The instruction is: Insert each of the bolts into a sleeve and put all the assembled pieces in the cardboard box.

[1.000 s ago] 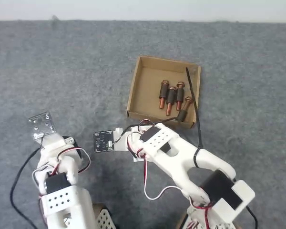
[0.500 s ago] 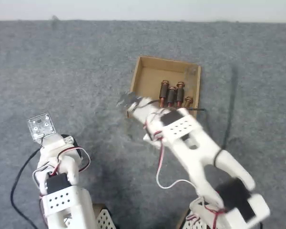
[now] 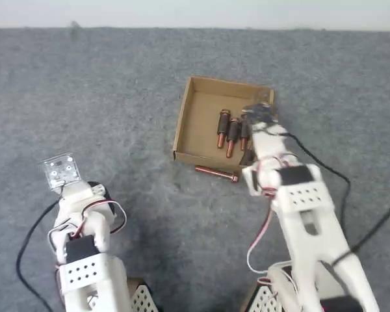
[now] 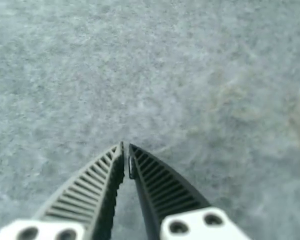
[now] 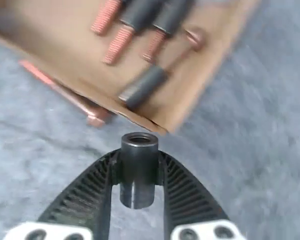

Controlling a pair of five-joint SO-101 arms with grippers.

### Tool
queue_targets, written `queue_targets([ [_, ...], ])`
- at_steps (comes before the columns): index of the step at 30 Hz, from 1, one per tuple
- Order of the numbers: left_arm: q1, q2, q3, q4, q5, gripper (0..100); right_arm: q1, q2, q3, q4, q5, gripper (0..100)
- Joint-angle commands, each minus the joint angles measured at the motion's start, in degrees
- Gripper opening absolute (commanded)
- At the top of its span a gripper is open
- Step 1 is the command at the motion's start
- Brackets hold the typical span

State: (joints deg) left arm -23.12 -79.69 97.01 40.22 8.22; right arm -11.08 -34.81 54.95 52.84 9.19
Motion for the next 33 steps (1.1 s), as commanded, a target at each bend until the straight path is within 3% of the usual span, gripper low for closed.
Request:
queue_targets([
  [1,1.32,-0.88,-0.66,-1.32,-0.62,1,6.81,-6.64,2.73,-1.54,-1.49,0.6],
  [14,1.49,-0.53,-2.33,-0.62,-0.79,2,24.22,-10.95,17.49,-9.01,0.18,0.6],
  [20,10.37,-0.44,-8.13,10.73,-2.73,2,28.18,-10.95,20.4,-10.68,3.69,0.6],
  [33,23.03,-0.26,-29.23,26.9,-3.08,2,28.18,-10.95,20.4,-10.86,3.78,0.6],
])
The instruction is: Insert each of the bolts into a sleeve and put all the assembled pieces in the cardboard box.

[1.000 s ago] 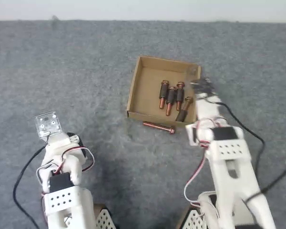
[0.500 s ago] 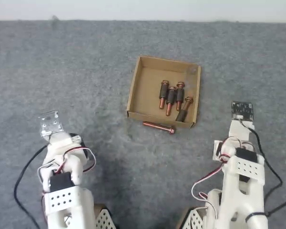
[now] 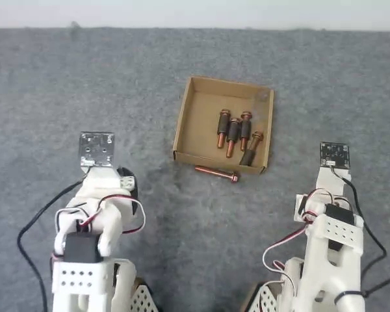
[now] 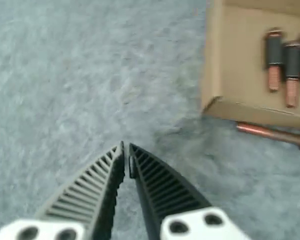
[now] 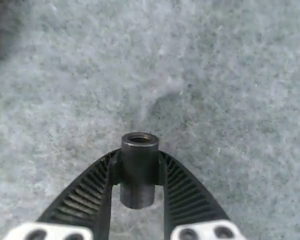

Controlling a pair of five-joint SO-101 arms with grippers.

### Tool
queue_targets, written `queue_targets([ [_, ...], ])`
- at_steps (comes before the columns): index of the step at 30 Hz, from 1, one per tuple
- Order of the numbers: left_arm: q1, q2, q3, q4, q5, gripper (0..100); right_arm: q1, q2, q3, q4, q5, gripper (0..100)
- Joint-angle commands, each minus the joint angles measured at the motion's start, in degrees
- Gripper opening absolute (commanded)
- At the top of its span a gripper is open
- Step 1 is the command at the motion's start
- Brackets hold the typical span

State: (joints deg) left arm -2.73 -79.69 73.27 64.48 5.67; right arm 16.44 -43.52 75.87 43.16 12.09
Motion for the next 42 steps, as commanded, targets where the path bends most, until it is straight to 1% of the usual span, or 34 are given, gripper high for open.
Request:
queue_targets([
  [1,3.52,-0.26,-6.11,3.08,-0.53,2,0.66,-2.24,-0.53,-1.19,0.88,0.6],
  [4,5.45,0.0,-6.29,2.64,-0.53,2,0.66,-2.24,-0.53,-1.19,0.88,0.6],
  [6,6.86,2.55,-6.81,2.37,-0.53,2,0.66,-2.24,-0.53,-1.19,0.88,0.6],
  [11,10.37,16.88,-11.47,-1.85,-0.35,2,0.66,-2.24,-0.53,-1.19,0.88,0.6],
  [16,16.35,29.63,-17.1,-5.1,-0.79,2,0.66,-2.24,-0.53,-1.19,0.88,0.6],
  [20,22.68,37.01,-18.24,-8.35,-6.07,2,0.66,-2.24,-0.35,-2.51,0.97,0.6],
  [23,26.2,41.93,-17.89,-12.04,-11.43,2,0.66,-2.24,-0.35,-2.68,0.97,0.6],
  [25,27.43,44.92,-17.89,-15.12,-16.18,2,0.66,-2.24,-0.35,-2.77,0.97,0.6],
  [29,29.63,49.58,-17.89,-21.54,-29.1,2,0.66,-2.24,-0.35,-2.86,0.97,0.6],
  [30,30.24,50.55,-17.8,-22.51,-31.38,2,0.66,-2.24,-0.35,-2.86,0.97,0.6],
  [35,34.81,56.09,-18.07,-26.37,-35.69,3,0.66,-2.24,-0.35,-2.86,0.97,0.6],
  [39,36.31,62.86,-20.09,-28.92,-36.84,14,0.66,-2.24,-0.35,-3.12,1.05,0.6],
  [42,35.87,69.19,-25.27,-28.75,-37.01,15,0.57,-2.24,-0.35,-3.12,1.05,0.6],
])
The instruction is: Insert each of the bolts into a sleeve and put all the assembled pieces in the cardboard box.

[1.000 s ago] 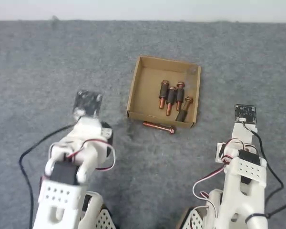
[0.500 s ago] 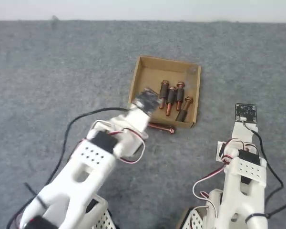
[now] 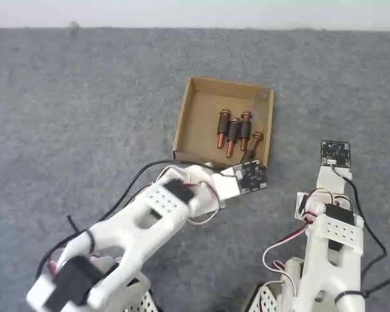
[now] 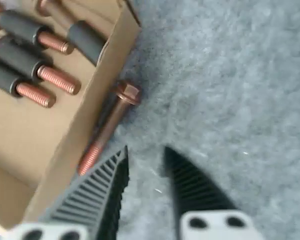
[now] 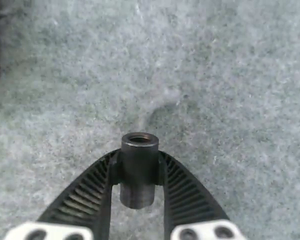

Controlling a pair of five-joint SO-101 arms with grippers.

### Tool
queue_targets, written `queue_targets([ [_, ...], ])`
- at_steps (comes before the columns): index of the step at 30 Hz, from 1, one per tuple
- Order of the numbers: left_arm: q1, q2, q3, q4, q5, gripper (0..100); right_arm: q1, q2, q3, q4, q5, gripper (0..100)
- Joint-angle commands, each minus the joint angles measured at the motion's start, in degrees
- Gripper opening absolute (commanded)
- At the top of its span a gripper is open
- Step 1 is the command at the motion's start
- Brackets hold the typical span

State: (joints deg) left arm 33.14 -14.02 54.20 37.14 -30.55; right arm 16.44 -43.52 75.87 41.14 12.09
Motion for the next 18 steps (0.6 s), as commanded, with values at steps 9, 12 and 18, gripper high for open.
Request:
queue_targets([
  [9,-0.53,17.05,-21.67,5.45,-5.54,15,0.57,-2.24,-0.44,-1.19,3.25,0.6],
  [12,-0.53,20.57,-25.19,6.59,-5.54,15,0.48,-2.24,-0.44,-1.19,3.25,0.6],
  [18,-1.14,26.99,-33.54,16.44,-8.7,15,0.48,-2.24,-0.44,-1.19,3.25,0.6],
])
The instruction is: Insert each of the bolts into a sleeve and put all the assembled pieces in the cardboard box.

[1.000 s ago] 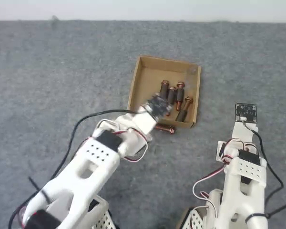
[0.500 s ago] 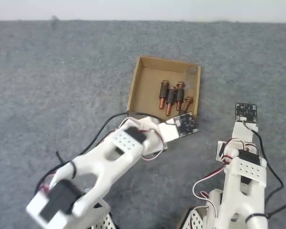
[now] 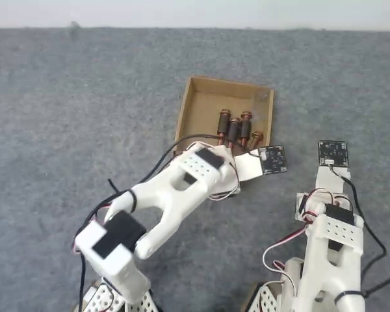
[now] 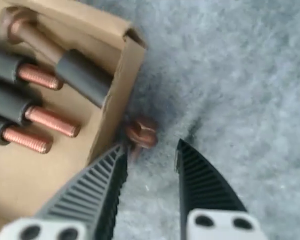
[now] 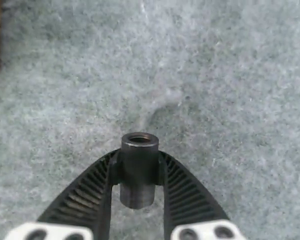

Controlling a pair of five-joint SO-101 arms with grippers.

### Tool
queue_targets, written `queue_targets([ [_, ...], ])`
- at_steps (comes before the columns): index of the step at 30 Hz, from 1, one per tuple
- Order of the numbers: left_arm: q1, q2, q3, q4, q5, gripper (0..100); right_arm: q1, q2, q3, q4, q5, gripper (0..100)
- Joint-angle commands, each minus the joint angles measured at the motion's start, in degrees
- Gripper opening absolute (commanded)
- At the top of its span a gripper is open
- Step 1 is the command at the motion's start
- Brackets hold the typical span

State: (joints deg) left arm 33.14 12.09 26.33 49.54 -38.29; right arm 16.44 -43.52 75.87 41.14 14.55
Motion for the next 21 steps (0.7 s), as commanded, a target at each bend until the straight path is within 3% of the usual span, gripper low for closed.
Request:
queue_targets([
  [1,-1.23,1.85,-6.99,5.27,-0.97,15,0.48,-2.24,-0.44,-1.19,0.79,0.6],
  [10,-1.14,9.58,-16.84,13.01,-1.05,15,0.48,-2.24,-0.35,-1.19,0.88,0.6],
  [14,-1.14,12.75,-20.88,16.79,-1.05,11,0.48,-2.24,-0.35,-1.19,0.88,0.6],
  [21,-0.7,13.45,-21.67,17.14,-1.14,10,0.48,-2.24,-0.35,-1.19,0.88,0.6],
])
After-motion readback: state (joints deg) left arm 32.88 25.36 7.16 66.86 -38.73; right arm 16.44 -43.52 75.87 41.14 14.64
